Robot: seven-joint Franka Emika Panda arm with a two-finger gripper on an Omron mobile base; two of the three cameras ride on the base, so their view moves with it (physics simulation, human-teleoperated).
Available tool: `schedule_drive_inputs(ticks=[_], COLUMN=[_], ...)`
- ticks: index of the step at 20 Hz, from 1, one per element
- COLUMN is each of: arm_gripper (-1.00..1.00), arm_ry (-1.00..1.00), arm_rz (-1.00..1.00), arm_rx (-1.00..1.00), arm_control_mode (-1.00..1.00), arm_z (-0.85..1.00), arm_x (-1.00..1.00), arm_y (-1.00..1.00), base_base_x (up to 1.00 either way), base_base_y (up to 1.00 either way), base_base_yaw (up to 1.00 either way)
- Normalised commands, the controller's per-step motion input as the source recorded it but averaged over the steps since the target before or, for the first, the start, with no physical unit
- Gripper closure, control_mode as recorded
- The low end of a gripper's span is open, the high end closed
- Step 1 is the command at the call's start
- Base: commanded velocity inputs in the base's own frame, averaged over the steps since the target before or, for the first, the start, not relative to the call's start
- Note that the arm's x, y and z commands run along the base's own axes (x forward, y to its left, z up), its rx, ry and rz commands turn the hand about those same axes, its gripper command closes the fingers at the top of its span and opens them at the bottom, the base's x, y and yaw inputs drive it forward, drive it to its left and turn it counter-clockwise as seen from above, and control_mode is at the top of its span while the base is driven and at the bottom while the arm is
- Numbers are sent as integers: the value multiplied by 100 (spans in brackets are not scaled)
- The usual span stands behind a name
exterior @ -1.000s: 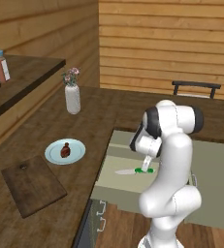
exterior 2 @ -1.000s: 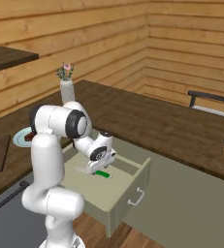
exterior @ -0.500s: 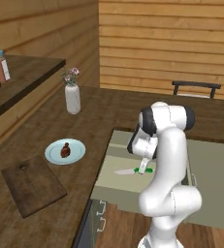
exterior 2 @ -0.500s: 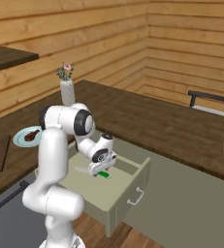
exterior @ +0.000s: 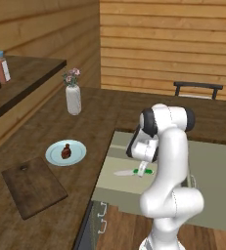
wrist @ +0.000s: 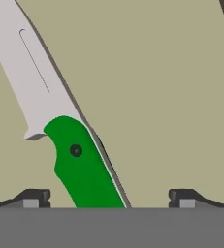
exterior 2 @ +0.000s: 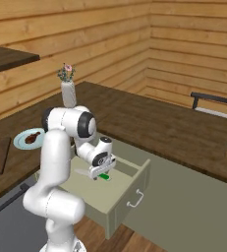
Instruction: Pick up the knife from the drawer and place it on the cutting board. Then place the meat from the plate to the cutting board.
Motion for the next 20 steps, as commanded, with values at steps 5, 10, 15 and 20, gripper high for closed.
schedule_drive_inputs(ticks=[5, 10, 15, 20], arm_gripper=[100, 100, 100, 100], arm_ry=[1, 0, -1, -2], arm_rz=[0, 0, -3, -6], arm_rx=[0, 0, 0, 0], arm_control_mode=[-100, -100, -100, -100], arm_z=[-10, 10, 48, 97], arm_x=[0, -18, -38, -41], arm_y=[-1, -25, -29, -20], base_base_x=[0, 0, 0, 0], base_base_y=[0, 0, 0, 0], base_base_yaw=[0, 0, 0, 0])
